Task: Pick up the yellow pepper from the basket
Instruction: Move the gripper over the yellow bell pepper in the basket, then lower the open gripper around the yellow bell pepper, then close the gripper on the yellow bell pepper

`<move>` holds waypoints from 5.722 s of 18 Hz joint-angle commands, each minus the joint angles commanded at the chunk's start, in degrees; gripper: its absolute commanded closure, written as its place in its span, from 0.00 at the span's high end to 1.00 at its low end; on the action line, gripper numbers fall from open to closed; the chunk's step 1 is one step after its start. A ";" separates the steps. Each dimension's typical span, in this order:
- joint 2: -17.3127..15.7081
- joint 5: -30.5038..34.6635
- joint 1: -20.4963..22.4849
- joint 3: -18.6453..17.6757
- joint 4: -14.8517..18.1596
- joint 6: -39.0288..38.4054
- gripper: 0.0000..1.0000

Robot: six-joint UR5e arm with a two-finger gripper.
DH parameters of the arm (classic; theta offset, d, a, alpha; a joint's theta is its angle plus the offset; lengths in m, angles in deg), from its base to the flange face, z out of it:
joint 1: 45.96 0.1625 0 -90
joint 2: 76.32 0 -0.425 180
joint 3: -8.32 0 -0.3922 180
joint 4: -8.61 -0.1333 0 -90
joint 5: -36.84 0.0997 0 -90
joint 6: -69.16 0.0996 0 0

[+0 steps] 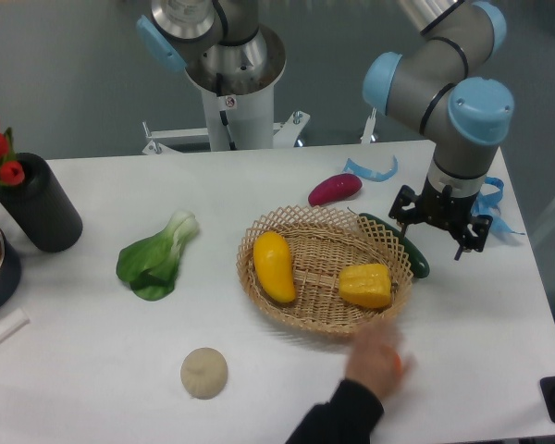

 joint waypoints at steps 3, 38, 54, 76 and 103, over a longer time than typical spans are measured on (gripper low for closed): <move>-1.41 -0.17 -1.24 -0.79 -0.09 -15.60 1.00; 1.23 -1.06 -7.48 -5.01 -1.66 -64.96 1.00; 3.86 0.09 -7.21 -4.92 -4.66 -77.36 1.00; 6.15 2.72 -9.06 -3.96 -7.12 -77.80 1.00; 4.13 8.70 -11.78 -2.91 -7.47 -76.14 0.35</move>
